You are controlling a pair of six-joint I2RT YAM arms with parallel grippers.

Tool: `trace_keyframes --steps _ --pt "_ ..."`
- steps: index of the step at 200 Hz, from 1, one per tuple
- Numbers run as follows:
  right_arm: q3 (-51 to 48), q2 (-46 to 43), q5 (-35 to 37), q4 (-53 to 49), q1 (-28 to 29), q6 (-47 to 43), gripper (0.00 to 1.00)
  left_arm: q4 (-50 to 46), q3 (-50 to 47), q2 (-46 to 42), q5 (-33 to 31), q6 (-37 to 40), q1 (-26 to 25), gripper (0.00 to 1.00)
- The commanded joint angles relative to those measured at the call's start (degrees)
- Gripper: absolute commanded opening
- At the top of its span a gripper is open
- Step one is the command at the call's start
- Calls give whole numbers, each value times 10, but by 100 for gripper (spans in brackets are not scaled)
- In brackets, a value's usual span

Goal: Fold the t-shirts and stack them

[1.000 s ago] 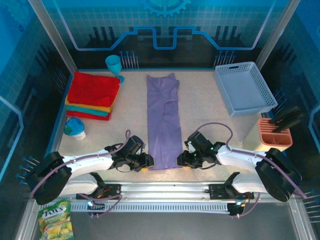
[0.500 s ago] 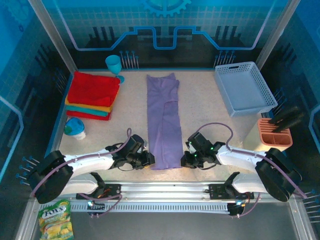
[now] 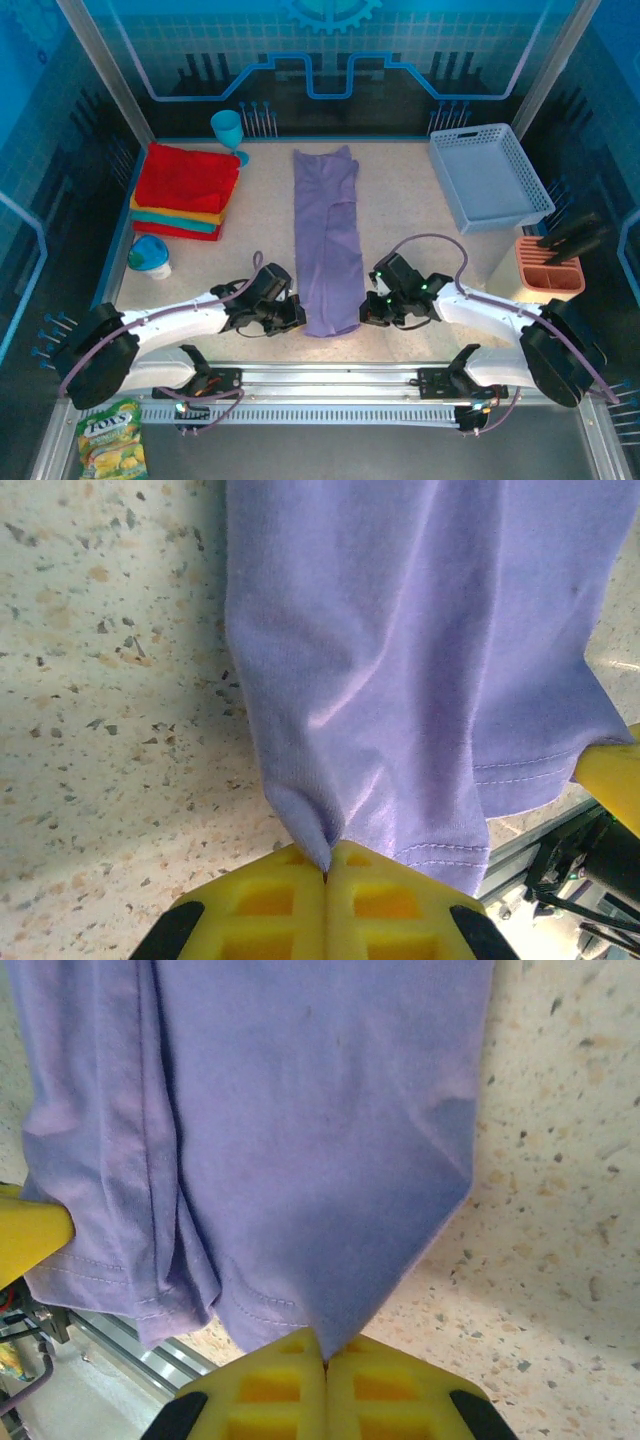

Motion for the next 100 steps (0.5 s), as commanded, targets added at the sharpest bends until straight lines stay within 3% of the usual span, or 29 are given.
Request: trace_keyframes --steps 1,100 --pt "30 -8 0 -34 -16 -16 0 -50 26 -21 -21 0 9 0" --pt "243 127 -22 -121 -110 -107 0 -109 181 72 21 90 144 0"
